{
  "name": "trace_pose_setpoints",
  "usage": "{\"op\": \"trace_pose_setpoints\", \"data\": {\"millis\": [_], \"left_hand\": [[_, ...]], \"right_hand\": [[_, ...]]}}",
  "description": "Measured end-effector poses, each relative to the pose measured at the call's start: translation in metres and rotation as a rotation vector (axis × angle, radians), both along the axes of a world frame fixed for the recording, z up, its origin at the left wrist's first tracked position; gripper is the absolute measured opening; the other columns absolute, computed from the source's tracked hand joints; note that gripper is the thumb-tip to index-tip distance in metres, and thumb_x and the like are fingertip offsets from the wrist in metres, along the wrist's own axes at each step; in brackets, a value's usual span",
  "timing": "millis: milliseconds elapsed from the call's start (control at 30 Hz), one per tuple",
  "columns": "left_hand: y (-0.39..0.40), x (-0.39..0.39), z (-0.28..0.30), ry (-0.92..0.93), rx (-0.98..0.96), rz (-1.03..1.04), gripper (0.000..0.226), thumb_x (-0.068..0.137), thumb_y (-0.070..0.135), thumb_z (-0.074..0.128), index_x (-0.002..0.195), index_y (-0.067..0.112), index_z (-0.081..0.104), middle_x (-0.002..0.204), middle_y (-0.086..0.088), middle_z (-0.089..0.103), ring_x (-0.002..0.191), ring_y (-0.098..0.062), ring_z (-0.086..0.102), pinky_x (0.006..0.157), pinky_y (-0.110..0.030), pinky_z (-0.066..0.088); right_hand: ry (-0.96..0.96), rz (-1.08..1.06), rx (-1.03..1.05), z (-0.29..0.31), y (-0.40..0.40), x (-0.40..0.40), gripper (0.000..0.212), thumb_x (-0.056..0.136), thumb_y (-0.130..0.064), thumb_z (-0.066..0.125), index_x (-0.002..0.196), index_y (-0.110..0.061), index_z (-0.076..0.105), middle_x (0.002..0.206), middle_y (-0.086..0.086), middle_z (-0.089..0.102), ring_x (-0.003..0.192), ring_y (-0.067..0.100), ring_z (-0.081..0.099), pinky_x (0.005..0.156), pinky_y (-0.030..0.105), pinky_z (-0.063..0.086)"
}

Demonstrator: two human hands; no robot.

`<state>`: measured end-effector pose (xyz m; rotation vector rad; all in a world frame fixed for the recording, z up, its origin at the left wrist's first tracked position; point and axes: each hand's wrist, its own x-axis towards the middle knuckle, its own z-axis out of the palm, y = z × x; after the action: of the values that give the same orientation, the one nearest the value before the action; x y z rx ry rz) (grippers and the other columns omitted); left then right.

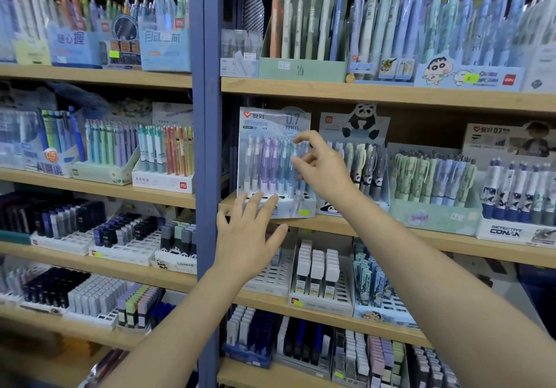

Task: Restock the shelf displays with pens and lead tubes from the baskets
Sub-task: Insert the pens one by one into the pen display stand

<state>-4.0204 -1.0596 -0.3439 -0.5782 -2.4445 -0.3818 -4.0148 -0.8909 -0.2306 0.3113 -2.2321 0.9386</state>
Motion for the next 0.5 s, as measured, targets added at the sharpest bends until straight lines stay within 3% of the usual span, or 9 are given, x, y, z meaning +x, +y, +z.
{"op": "trace_pose_setpoints", "data": {"millis": [233,300,367,433,500], "left_hand": [[0.001,-0.002,-0.001,-0.014,-0.014,0.006,0.069,0.094,0.067,0.011,0.157,0.039,0.015,0.167,0.007,0.013,0.153,-0.020,0.001,0.118,-0.053,0.015],[0.000,-0.005,-0.002,-0.034,-0.024,0.000,0.069,0.095,0.068,0.012,0.158,0.039,0.011,0.168,0.006,0.007,0.154,-0.021,-0.005,0.120,-0.054,0.012],[0.000,-0.011,0.000,-0.064,-0.041,-0.007,0.067,0.099,0.066,0.018,0.159,0.038,0.005,0.169,0.006,0.000,0.154,-0.020,-0.012,0.122,-0.055,0.007],[-0.002,-0.018,0.004,-0.078,-0.063,-0.012,0.069,0.098,0.066,0.018,0.160,0.038,0.003,0.169,0.004,-0.002,0.154,-0.020,-0.015,0.123,-0.055,0.002],[-0.004,-0.027,0.008,-0.095,-0.082,-0.028,0.074,0.095,0.072,0.012,0.160,0.037,0.003,0.169,0.004,-0.002,0.154,-0.020,-0.014,0.122,-0.054,-0.002]], "right_hand": [[0.001,-0.008,0.039,-0.006,0.002,0.004,0.041,0.100,-0.016,0.052,0.137,-0.034,0.049,0.074,-0.002,0.056,0.068,0.016,0.056,0.069,0.037,0.052],[0.016,-0.038,0.097,-0.014,0.002,0.005,0.049,0.100,-0.022,0.054,0.145,-0.036,0.041,0.086,-0.002,0.057,0.077,0.016,0.057,0.071,0.035,0.050],[0.036,-0.124,0.220,-0.030,0.005,0.008,0.054,0.100,-0.029,0.055,0.150,-0.034,0.034,0.105,0.001,0.056,0.098,0.017,0.054,0.079,0.032,0.046],[0.020,-0.216,0.300,-0.048,0.009,0.010,0.054,0.099,-0.035,0.057,0.149,-0.029,0.036,0.119,0.004,0.051,0.113,0.019,0.047,0.089,0.034,0.044],[-0.022,-0.259,0.322,-0.062,0.012,0.008,0.048,0.097,-0.038,0.061,0.140,-0.023,0.046,0.120,0.006,0.050,0.115,0.022,0.047,0.094,0.037,0.044]]}}
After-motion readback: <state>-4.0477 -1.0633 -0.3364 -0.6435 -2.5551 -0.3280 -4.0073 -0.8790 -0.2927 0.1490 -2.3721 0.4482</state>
